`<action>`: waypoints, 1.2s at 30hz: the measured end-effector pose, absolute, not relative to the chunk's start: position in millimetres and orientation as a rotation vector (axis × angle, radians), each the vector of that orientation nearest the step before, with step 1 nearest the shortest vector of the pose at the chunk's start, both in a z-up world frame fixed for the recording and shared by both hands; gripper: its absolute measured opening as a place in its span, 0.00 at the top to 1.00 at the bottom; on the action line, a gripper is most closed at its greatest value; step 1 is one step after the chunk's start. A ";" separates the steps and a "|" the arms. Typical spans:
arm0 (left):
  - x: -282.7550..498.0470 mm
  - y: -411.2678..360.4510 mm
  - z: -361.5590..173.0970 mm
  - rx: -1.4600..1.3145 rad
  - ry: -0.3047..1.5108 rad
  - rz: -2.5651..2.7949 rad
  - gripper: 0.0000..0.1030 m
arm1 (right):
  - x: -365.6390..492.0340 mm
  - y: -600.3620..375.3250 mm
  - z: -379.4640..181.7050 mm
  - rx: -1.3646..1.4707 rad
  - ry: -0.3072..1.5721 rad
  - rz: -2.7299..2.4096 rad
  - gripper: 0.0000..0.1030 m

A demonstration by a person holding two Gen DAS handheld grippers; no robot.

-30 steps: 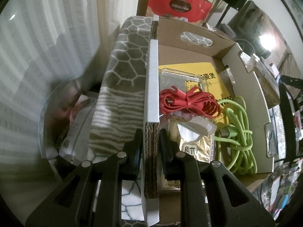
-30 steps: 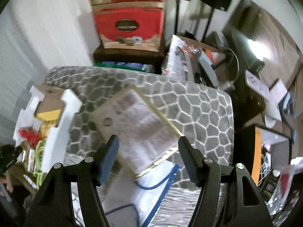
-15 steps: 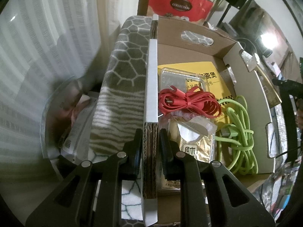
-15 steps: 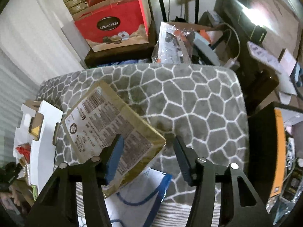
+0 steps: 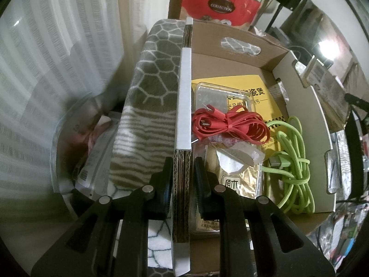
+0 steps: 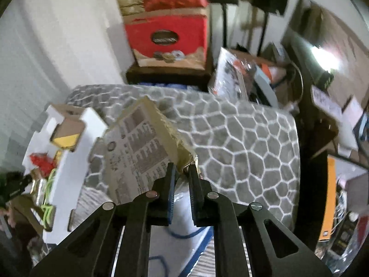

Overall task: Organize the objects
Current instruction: 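Move the right tool to the brown-gold paper parcel on the bed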

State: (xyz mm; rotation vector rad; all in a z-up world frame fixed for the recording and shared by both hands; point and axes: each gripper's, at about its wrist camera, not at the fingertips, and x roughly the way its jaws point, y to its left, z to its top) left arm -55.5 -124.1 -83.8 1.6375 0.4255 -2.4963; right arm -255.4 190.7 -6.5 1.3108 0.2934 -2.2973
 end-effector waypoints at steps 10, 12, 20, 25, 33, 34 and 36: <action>-52.8 -127.2 -84.1 1.636 0.425 -2.495 0.84 | -191.8 142.2 22.4 1.147 0.456 -2.208 0.92; -53.6 -125.6 -83.7 1.637 0.422 -2.494 0.84 | -173.6 130.9 22.9 1.132 0.484 -2.148 0.93; -54.0 -126.0 -83.4 1.636 0.424 -2.494 0.84 | -142.6 120.2 15.8 1.185 0.466 -2.000 0.89; -53.5 -126.7 -83.4 1.634 0.425 -2.493 0.84 | -170.0 138.9 29.3 1.189 0.367 -2.134 0.53; -54.5 -125.5 -83.2 1.636 0.425 -2.493 0.84 | -228.2 151.0 -6.7 1.362 0.112 -2.116 0.47; -54.6 -125.4 -83.2 1.636 0.425 -2.492 0.84 | -232.0 151.6 -10.8 1.372 0.068 -2.089 0.47; -54.5 -125.4 -83.2 1.636 0.425 -2.492 0.84 | -236.8 152.2 -16.0 1.393 -0.001 -2.040 0.50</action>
